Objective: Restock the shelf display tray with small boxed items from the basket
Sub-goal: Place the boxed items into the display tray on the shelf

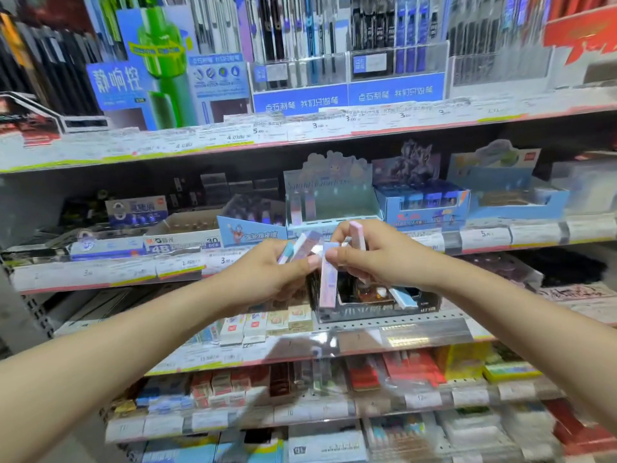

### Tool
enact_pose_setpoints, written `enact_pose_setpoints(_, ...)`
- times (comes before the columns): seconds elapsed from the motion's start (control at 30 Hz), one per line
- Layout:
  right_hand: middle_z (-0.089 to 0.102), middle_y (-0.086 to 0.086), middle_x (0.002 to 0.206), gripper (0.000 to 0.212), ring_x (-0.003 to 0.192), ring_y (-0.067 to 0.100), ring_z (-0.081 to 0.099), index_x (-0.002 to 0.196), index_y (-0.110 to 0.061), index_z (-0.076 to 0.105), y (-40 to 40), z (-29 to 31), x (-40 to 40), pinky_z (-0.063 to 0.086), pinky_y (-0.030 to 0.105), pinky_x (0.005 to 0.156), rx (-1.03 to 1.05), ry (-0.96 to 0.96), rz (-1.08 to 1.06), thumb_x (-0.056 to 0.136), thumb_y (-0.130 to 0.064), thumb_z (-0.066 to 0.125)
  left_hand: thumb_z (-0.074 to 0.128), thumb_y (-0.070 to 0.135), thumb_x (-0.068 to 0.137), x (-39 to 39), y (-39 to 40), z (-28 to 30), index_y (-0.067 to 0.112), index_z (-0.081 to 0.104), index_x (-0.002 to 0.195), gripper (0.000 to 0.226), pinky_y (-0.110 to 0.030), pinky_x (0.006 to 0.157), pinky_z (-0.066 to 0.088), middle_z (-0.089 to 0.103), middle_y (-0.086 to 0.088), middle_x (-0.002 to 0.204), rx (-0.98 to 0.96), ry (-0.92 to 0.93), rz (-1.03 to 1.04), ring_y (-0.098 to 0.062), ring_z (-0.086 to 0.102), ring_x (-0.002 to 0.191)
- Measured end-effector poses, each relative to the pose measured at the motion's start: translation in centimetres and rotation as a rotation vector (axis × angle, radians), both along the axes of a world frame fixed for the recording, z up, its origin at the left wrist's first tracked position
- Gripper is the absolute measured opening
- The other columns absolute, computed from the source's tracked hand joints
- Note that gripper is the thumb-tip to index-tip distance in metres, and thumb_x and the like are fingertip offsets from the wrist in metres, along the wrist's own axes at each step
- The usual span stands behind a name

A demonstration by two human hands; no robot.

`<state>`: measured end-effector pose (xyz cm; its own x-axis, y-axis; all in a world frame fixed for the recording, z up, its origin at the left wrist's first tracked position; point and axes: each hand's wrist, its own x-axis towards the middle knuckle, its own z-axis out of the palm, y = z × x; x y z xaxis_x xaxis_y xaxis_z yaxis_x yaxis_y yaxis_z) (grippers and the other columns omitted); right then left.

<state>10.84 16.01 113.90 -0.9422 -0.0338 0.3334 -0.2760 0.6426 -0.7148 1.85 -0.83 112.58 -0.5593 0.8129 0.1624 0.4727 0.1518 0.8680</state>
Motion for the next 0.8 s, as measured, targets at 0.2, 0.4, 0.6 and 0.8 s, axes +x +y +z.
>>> enact_pose_setpoints(0.2,0.044,0.005,0.05,0.022,0.047,0.017,0.039,0.078,-0.004,0.061,5.4,1.6,-4.0,0.032,0.019,0.042,-0.006,0.058,-0.032,0.087,-0.024,0.059,0.042,0.041,0.093,-5.7,2.1,1.5,0.024,0.045,0.062,0.036,-0.017,0.052,0.029,0.04,0.01,0.058,-0.161,0.896,0.124,-0.006,0.04,0.053)
enact_pose_setpoints(0.4,0.043,0.0,0.045,0.027,0.036,0.006,0.036,0.082,0.005,0.06,9.1,2.4,-8.1,0.03,0.013,0.036,-0.096,0.057,-0.008,0.089,-0.021,0.057,0.041,0.017,0.071,-9.2,4.1,2.8,0.006,0.054,0.073,0.017,-0.03,0.067,0.038,0.06,-0.017,0.09,-0.326,1.332,0.105,-0.021,0.051,0.084)
enact_pose_setpoints(0.6,0.047,0.002,0.046,0.036,0.037,0.007,0.041,0.077,0.008,0.055,10.7,2.9,-11.1,0.034,0.025,0.049,0.059,0.115,-0.059,0.091,-0.025,0.049,0.046,0.015,0.071,-10.7,5.2,2.9,0.009,0.053,0.075,0.01,-0.027,0.082,0.036,0.066,-0.022,0.11,-0.415,1.367,0.055,-0.034,0.068,0.094)
enact_pose_setpoints(0.8,0.053,0.009,0.063,0.026,0.057,0.022,0.047,0.085,-0.003,0.059,9.6,3.2,-13.4,0.037,0.029,0.058,0.218,0.211,-0.116,0.093,-0.023,0.044,0.037,0.022,0.075,-12.4,4.5,2.3,0.027,0.032,0.078,0.008,-0.03,0.074,0.04,0.064,-0.014,0.096,-0.39,1.263,-0.031,-0.026,0.059,0.089)
